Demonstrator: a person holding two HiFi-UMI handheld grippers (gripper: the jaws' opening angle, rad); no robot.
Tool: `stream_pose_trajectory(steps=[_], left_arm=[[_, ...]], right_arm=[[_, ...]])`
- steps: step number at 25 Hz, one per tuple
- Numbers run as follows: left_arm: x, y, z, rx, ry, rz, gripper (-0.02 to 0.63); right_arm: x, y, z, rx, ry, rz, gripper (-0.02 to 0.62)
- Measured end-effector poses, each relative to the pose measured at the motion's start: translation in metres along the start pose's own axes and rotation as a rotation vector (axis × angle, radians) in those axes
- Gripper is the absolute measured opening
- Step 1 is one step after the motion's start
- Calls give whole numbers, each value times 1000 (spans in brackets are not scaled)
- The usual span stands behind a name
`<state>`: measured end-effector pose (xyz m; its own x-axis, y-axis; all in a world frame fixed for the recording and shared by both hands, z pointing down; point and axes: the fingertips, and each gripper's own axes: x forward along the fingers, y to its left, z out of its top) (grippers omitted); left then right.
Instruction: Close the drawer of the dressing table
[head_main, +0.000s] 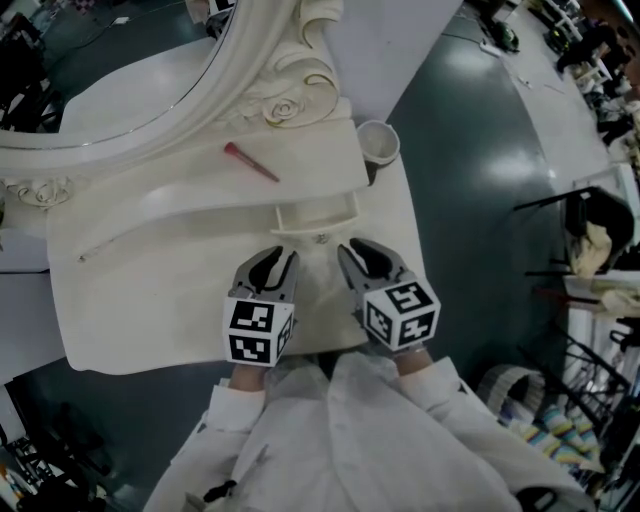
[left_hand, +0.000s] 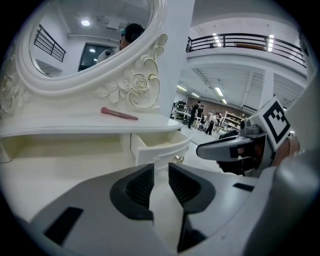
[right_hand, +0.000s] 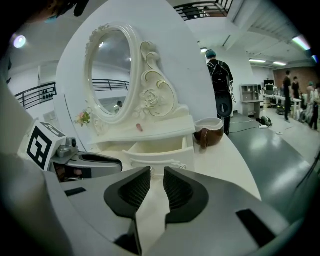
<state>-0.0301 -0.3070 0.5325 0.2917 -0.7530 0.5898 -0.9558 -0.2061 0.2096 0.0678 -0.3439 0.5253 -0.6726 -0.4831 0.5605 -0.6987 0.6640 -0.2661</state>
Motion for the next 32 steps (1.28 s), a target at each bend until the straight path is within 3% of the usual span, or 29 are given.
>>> stream_pose_trajectory(steps=[32], left_arm=[[18, 18, 4, -74, 12, 36, 73]], right_arm=[[22, -19, 7, 40, 9, -14, 77]])
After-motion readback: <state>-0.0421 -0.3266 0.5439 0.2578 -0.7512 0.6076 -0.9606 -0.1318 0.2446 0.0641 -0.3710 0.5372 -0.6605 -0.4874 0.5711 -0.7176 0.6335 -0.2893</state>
